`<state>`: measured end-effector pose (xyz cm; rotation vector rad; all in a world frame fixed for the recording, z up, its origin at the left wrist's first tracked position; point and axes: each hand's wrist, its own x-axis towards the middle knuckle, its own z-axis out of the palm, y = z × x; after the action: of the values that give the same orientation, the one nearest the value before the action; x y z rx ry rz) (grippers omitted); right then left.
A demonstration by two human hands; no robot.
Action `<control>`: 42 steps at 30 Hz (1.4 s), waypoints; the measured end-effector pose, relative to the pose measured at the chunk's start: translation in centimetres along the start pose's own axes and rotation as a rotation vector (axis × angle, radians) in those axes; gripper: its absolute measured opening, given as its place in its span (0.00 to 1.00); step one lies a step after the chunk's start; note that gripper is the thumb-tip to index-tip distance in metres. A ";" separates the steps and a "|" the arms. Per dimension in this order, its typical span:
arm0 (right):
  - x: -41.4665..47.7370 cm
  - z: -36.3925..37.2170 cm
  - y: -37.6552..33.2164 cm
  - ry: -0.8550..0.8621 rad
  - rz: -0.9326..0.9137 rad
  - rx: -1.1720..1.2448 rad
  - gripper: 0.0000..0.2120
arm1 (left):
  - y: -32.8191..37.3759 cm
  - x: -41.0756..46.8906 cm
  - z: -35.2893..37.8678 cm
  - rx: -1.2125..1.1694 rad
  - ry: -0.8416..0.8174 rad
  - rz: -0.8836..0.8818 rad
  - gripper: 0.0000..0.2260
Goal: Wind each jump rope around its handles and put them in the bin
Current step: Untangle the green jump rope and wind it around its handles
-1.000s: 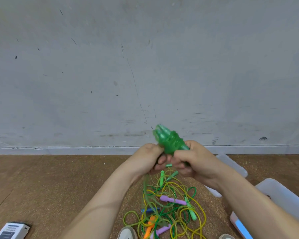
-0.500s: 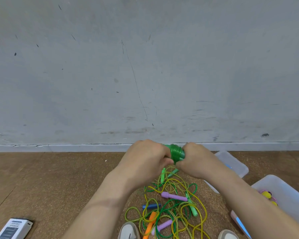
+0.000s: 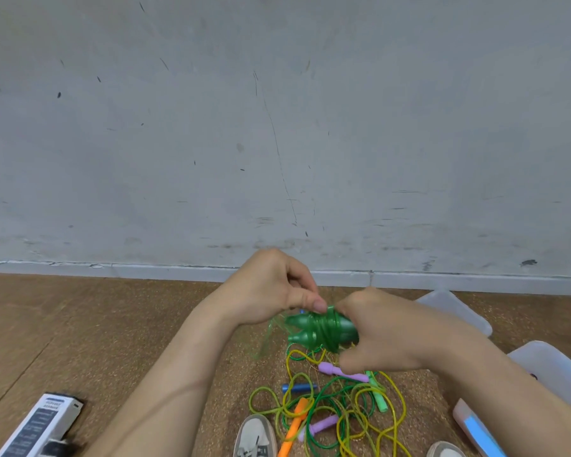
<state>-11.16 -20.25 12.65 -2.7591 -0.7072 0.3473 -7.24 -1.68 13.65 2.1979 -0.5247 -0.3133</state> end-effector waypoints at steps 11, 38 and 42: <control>0.0 0.4 0.0 0.059 -0.001 0.956 0.24 | -1.9 0.8 0.0 -0.575 -0.190 -0.024 0.06; 1.9 0.9 3.6 0.247 0.448 0.462 0.38 | 3.0 -0.5 1.3 0.708 0.136 0.264 0.10; 1.4 0.7 2.3 0.037 0.267 0.445 0.37 | 2.4 -0.5 0.7 0.520 0.177 0.159 0.09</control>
<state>-9.19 -21.37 10.99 -2.4204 -0.2132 0.4454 -8.56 -3.32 15.09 2.6271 -0.7398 0.1198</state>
